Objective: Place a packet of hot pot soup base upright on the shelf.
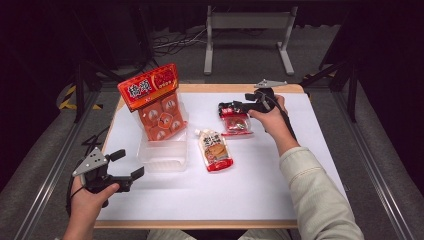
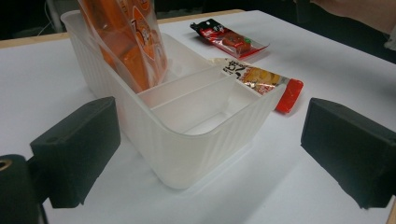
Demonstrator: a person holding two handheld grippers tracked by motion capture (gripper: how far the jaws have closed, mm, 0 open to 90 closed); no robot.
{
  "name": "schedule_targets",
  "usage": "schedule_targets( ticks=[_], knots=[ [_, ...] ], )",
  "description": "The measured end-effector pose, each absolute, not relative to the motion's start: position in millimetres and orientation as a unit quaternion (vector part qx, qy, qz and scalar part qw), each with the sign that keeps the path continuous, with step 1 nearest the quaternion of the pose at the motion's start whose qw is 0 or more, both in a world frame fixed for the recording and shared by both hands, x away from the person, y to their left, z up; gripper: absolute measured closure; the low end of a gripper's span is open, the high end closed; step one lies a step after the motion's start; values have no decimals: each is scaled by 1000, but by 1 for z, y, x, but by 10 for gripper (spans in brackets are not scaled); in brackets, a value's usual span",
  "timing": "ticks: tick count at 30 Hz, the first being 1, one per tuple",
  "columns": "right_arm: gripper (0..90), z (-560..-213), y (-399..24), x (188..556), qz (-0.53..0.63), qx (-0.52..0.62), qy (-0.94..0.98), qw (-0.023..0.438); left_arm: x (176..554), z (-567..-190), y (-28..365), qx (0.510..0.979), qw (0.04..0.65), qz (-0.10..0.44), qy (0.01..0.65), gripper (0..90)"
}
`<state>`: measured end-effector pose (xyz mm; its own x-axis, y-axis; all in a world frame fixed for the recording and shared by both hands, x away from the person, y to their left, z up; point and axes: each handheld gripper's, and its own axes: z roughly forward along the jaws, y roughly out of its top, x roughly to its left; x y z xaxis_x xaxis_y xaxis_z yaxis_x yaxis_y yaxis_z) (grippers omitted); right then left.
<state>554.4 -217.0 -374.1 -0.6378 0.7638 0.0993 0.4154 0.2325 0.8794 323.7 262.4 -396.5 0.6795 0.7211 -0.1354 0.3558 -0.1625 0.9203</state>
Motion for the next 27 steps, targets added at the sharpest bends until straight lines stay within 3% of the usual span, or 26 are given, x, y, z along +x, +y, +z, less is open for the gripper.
schedule_targets(
  ticks=[27],
  knots=[
    [296, -431, -222, 595, 431, 435, 774, 161, 315, -407, 267, 742, 527, 177, 373, 72]
  ],
)
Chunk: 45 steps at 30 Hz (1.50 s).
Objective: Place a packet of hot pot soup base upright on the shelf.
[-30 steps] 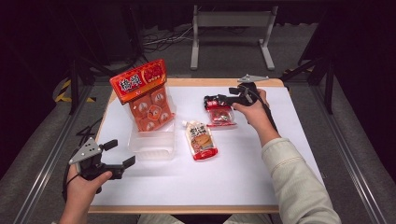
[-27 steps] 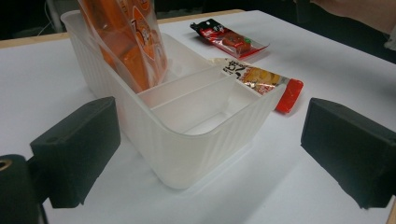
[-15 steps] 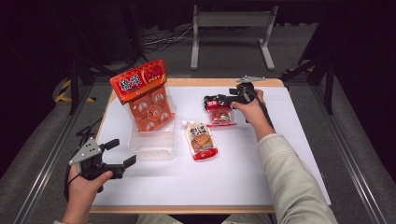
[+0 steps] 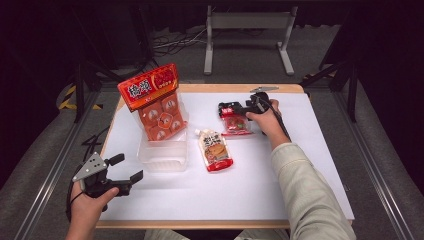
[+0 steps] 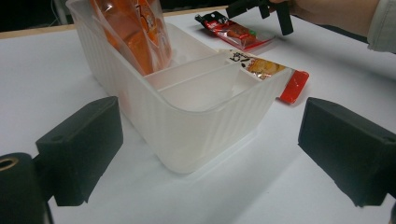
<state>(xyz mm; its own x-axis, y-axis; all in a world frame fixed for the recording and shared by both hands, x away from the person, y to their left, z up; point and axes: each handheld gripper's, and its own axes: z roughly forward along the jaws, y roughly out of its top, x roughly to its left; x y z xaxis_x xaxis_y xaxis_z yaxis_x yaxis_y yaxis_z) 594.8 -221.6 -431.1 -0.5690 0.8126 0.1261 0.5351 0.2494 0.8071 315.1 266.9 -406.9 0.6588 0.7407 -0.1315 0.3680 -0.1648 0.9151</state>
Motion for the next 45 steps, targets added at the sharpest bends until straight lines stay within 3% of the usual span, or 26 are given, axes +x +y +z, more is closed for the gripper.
schedule_targets(
  ticks=[16, 31, 35, 45],
  knots=[
    [280, -445, -207, 601, 411, 440, 788, 132, 312, -413, 267, 749, 517, 164, 380, 77],
    [667, -441, -203, 593, 364, 411, 816, 181, 312, -416, 266, 752, 515, 152, 384, 84],
    [825, -440, -200, 591, 358, 392, 828, 179, 313, -416, 266, 751, 515, 150, 384, 85],
    [881, -431, -197, 583, 356, 403, 822, 190, 317, -418, 266, 749, 520, 143, 386, 108]
  ],
)
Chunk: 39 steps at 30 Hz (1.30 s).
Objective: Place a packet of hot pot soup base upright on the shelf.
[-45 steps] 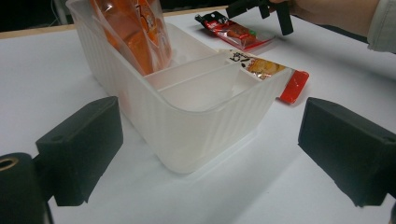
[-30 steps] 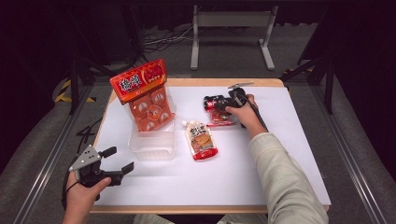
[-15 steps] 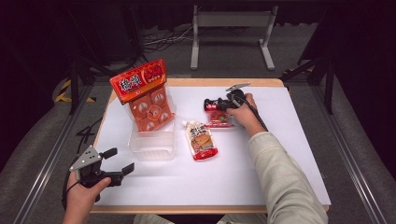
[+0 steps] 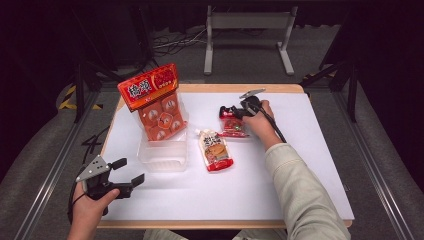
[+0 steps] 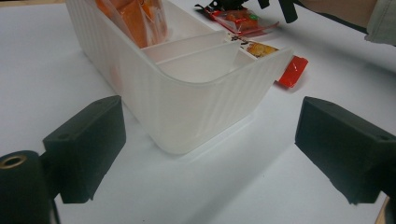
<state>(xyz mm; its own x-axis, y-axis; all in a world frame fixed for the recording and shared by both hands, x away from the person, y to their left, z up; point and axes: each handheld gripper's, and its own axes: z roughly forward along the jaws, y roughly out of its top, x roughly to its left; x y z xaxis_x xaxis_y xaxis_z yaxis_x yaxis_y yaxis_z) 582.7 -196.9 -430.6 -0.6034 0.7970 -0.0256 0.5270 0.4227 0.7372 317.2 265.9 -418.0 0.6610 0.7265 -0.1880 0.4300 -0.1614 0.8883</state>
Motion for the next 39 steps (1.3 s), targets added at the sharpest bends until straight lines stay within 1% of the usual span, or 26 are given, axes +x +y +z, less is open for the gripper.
schedule_targets(
  ticks=[7, 9, 13, 14, 16, 19, 23, 28, 39],
  knots=[
    [883, -405, -204, 567, 409, 388, 803, 193, 320, -418, 261, 755, 516, 138, 381, 112],
    [884, -396, -204, 561, 420, 386, 800, 188, 321, -418, 260, 755, 516, 134, 382, 112],
    [885, -384, -203, 553, 435, 372, 798, 189, 321, -418, 259, 755, 515, 132, 382, 118],
    [887, -374, -202, 546, 448, 364, 795, 188, 322, -418, 259, 755, 516, 133, 382, 118],
    [888, -371, -201, 544, 454, 359, 794, 188, 322, -418, 260, 754, 517, 134, 382, 118],
    [893, -359, -199, 534, 475, 347, 788, 180, 322, -418, 260, 752, 518, 134, 384, 118],
    [897, -345, -193, 518, 495, 319, 787, 182, 324, -419, 260, 748, 526, 124, 385, 121],
    [898, -336, -189, 508, 502, 302, 788, 190, 324, -418, 260, 751, 522, 131, 383, 121],
    [898, -315, -189, 490, 534, 271, 776, 200, 326, -419, 258, 753, 521, 128, 381, 121]
  ],
)
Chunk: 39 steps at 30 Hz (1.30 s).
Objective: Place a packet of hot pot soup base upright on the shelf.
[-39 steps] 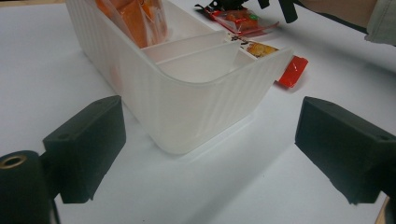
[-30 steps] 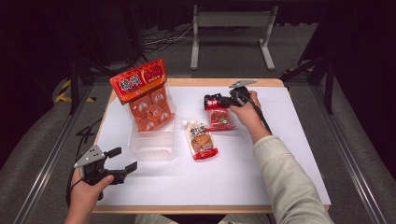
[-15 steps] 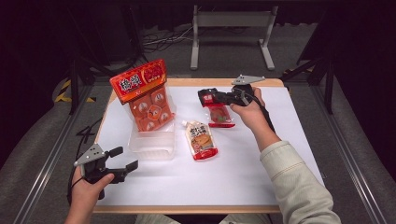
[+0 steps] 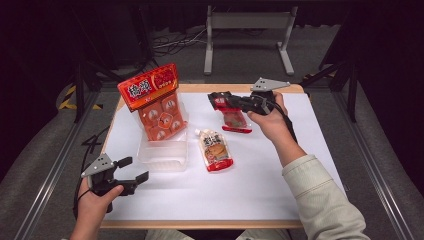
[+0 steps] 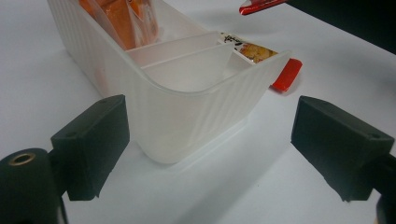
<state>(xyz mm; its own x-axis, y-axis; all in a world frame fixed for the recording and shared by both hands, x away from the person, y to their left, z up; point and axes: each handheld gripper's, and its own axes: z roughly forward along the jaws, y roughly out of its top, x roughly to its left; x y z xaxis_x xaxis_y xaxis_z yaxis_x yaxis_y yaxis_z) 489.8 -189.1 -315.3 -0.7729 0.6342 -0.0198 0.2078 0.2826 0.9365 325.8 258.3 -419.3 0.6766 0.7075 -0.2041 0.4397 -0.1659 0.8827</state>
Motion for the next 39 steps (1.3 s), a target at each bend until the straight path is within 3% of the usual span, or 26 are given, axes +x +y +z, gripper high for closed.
schedule_targets(
  ticks=[16, 39],
  knots=[
    [899, -289, -182, 470, 577, 227, 762, 186, 327, -419, 257, 749, 524, 129, 384, 91],
    [898, -278, -137, 451, 614, 147, 759, 158, 327, -421, 254, 751, 522, 133, 382, 82]
  ],
)
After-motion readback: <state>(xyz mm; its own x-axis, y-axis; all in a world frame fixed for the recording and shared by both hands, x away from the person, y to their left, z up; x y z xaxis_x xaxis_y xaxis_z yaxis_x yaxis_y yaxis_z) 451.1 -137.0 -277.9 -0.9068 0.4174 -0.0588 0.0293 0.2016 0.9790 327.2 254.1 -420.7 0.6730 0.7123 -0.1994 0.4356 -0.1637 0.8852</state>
